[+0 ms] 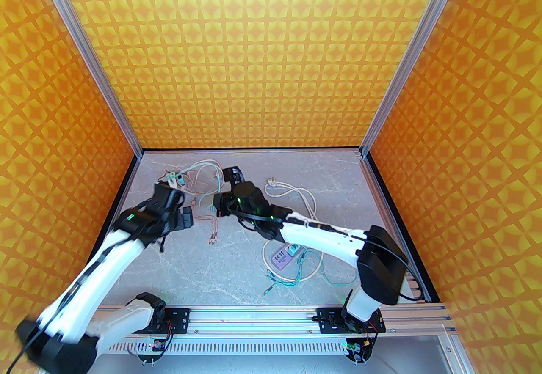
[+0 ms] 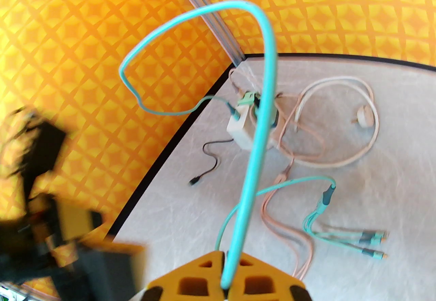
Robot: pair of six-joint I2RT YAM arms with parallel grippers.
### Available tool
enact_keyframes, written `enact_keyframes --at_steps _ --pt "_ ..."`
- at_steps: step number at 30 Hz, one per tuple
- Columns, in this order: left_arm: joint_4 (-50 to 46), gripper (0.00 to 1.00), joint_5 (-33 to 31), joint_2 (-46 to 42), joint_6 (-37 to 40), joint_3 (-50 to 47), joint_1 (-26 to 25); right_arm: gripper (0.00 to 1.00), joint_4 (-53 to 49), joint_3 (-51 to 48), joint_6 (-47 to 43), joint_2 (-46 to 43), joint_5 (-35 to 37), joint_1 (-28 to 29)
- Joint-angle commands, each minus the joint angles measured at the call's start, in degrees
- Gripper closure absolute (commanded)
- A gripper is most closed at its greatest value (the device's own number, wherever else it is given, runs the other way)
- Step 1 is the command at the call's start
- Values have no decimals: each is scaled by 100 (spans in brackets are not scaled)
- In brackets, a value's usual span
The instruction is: Pull the plug off the socket
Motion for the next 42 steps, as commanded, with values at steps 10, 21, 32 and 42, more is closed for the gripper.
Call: enact_keyframes --at_steps 10,21,32,42 --pt "-57 1 720 -174 89 1393 -51 2 -546 -649 -365 -684 628 29" --pt "1863 0 847 493 -103 504 -925 2 -2588 -1138 -766 -2527 2554 -100" --pt "4608 1 835 566 -84 -1502 -2531 16 -5031 -1090 -530 -3466 2176 -138" --pt "5708 4 842 1547 249 -2026 -3560 12 -6601 -1119 218 -3533 2588 -136"
